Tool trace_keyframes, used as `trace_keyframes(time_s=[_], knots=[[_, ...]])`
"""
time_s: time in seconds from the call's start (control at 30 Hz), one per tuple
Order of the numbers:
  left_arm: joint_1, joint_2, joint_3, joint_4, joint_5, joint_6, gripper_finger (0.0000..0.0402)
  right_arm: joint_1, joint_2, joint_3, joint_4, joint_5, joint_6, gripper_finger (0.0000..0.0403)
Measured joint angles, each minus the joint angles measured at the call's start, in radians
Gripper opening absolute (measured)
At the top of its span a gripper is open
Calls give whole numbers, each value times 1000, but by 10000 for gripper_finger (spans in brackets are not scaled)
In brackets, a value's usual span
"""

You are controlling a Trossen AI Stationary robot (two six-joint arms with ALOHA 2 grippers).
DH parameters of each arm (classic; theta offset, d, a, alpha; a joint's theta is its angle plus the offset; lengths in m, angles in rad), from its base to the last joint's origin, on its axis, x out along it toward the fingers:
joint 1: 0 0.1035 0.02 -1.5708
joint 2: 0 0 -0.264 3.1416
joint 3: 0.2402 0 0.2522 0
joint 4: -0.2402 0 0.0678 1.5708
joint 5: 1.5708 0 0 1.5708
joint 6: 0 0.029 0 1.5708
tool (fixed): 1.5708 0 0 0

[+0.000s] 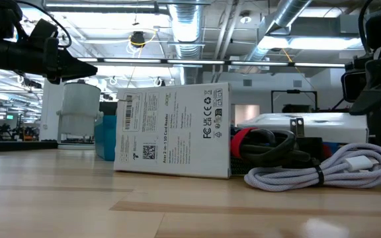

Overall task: Pick and place items into bin
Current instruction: Put the right card reader box into the yellow bin

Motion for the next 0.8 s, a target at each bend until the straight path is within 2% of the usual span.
trace_keyframes(time_s=[0.3, 0.8], knots=[[0, 0, 0, 0, 0, 0, 119, 0, 0, 0, -4, 0, -1, 79], [0, 0, 0, 0, 0, 0, 119, 0, 0, 0, -7, 0, -7, 77]])
